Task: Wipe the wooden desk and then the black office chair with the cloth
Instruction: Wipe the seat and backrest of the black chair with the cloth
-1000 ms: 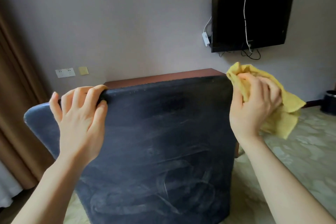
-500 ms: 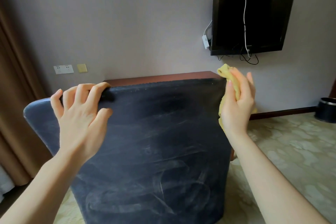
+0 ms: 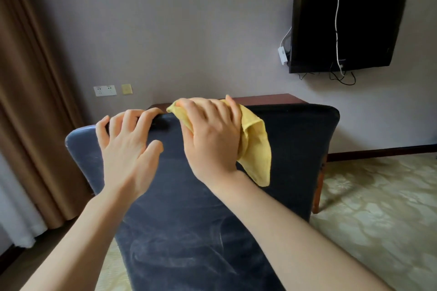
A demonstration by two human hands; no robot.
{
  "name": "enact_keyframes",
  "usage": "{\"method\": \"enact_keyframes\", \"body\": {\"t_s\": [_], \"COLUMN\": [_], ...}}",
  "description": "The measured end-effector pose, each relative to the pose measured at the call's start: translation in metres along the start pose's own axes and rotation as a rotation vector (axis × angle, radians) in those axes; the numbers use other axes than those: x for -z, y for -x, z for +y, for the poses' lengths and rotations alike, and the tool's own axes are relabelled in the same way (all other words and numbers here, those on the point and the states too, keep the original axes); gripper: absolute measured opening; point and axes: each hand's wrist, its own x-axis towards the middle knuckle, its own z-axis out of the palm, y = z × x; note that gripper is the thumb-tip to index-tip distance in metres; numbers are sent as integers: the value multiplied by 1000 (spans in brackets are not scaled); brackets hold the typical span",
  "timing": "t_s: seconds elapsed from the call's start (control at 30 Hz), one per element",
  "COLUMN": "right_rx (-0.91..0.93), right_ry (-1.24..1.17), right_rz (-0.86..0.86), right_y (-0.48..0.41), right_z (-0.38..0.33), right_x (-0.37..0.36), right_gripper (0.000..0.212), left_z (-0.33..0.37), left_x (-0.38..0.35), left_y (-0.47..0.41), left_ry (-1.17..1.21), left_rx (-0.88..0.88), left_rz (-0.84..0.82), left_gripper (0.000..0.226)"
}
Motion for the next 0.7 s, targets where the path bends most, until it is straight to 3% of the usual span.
{"method": "enact_keyframes", "body": {"t_s": [0.17,0.4,0.53,0.7], "right_rx": [193,163,-23,-515], "right_ry": [110,91,114,-56], "right_rz": [-69,12,84,215], "right_y": [-7,-5,3,5], "right_z": [25,45,70,86], "right_x": [14,22,25,24], "right_gripper": [26,26,31,40], "left_z": [-6,-36,-54,-36], "left_x": [14,35,39,32], "left_y": [-1,13,16,27], "left_ry": [36,40,148,760], "left_rx": [-73,34,186,267], "left_rz": [-68,-114,-112,-283], "left_gripper": [52,56,53,45]}}
